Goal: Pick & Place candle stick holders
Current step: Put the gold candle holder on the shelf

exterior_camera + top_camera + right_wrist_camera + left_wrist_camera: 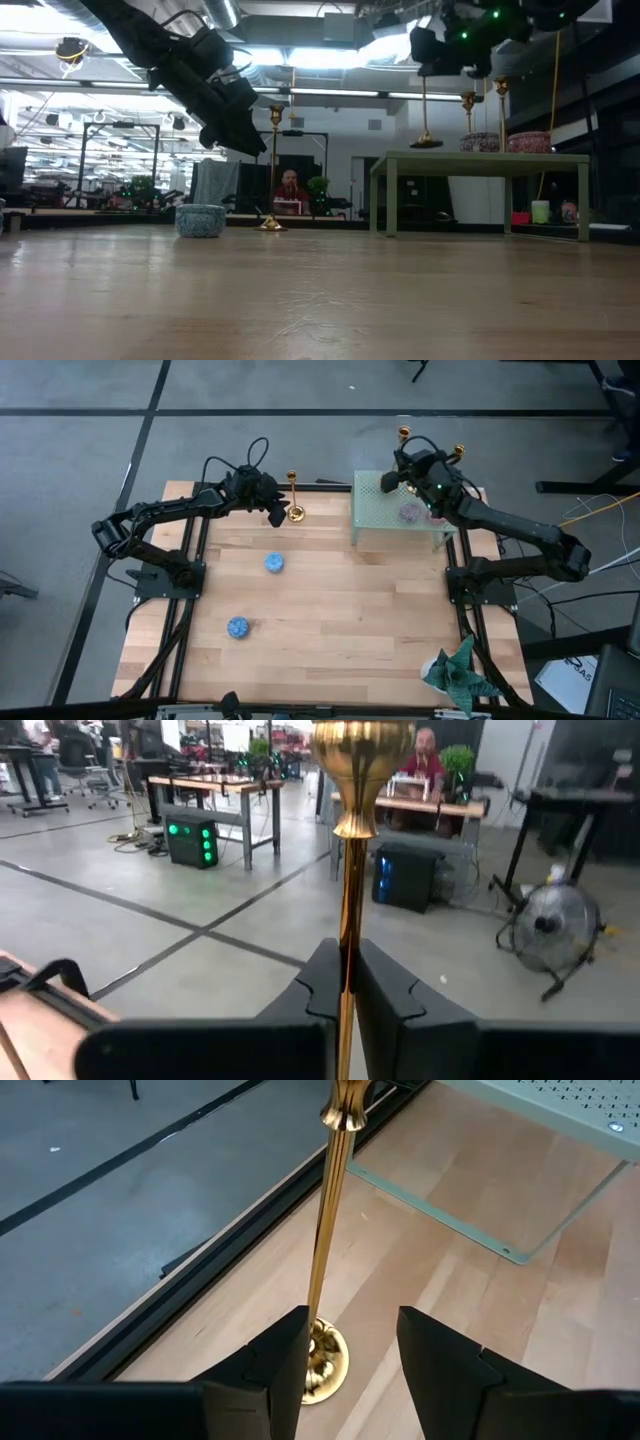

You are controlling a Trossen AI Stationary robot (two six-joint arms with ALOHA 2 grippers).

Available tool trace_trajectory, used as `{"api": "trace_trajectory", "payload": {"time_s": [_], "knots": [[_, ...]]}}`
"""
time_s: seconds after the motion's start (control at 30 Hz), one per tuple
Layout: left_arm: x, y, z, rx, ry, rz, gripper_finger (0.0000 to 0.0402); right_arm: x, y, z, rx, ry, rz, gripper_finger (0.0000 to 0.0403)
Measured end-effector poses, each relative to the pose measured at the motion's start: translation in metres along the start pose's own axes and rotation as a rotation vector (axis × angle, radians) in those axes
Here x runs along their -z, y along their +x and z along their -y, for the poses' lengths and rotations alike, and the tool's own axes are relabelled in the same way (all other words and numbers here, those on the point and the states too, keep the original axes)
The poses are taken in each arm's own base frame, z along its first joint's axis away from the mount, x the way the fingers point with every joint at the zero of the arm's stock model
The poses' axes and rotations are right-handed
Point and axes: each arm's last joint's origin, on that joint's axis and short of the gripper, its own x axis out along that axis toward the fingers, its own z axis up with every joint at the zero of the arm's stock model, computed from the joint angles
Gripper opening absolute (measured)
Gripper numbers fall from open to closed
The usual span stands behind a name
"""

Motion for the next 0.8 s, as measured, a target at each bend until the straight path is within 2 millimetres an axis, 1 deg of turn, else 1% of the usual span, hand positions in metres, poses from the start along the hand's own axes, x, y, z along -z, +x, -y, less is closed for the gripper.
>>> {"api": "trace_trajectory", "payload": {"time_s": [0.13,0.27,0.43,0.8], "knots": [[0.0,0.0,0.0,0.0,-0.001,0.0,0.0149,0.02,0.0,0.001,0.014,0.033,-0.01,0.0015],[0.0,0.0,0.0,0.0,-0.001,0.0,0.015,0.03,-0.001,0.004,0.083,0.052,0.025,0.0015],[0.0,0.0,0.0,0.001,-0.001,0.0,0.0149,0.031,-0.002,0.007,0.138,0.014,0.04,0.0015],[0.0,0.0,0.0,0.001,0.0,0.0,0.015,0.033,0.004,0.016,0.162,0.048,0.025,0.0017]]}}
